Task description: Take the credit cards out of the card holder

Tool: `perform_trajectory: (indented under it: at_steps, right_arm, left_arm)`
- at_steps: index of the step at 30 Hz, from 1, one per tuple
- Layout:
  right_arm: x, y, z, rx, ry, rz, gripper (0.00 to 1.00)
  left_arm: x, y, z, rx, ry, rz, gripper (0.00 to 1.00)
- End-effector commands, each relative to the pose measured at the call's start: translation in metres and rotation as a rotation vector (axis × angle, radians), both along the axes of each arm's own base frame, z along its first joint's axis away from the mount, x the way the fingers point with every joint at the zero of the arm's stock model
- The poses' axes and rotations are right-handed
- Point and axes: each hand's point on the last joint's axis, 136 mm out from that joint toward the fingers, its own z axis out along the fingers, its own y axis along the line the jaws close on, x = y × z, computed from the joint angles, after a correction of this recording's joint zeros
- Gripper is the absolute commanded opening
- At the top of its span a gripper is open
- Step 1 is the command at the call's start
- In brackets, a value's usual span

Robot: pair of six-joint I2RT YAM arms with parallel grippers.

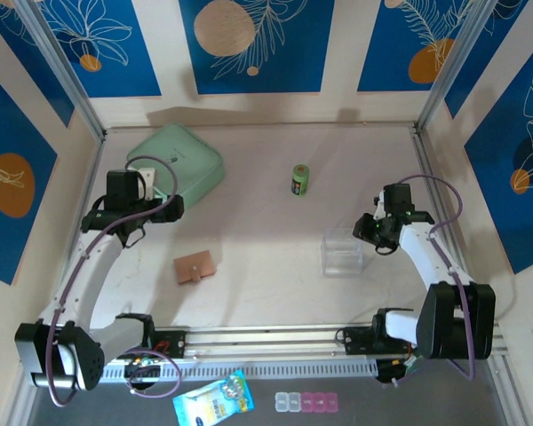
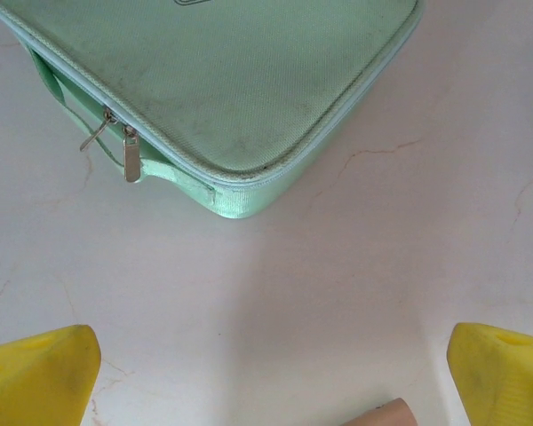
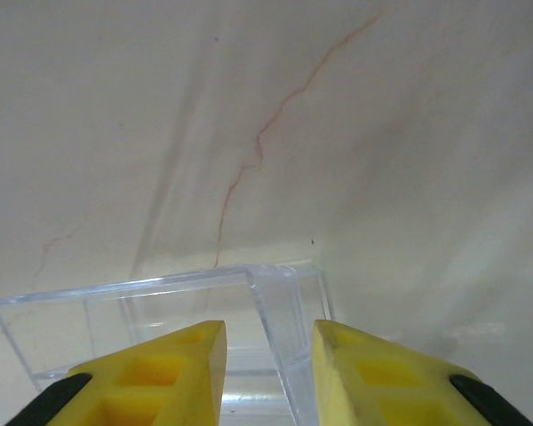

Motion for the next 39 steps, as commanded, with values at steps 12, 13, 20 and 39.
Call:
perform_trajectory:
  at_steps: [12,13,20,39]
  right_arm:
    - [0.016,0.009,-0.004,-0.025,0.020,0.028,0.24]
    - [0.016,0.009,-0.004,-0.027,0.019,0.030,0.23]
    - [0.018,0.006,-0.006,-0.051,0.026,0.046,0.18]
    - [0.024,0.030,0.005,-0.077,0.033,0.102,0.07]
  left_arm:
    - [0.002,0.003,-0.001,0.035,-0.012,-0.006,1.00]
    - [0.002,0.003,-0.001,0.035,-0.012,-0.006,1.00]
    - [0.001,0.003,0.001,0.034,-0.016,-0.004,1.00]
    - [-0.002,0.008,0.006,0.055,-0.037,0.013,1.00]
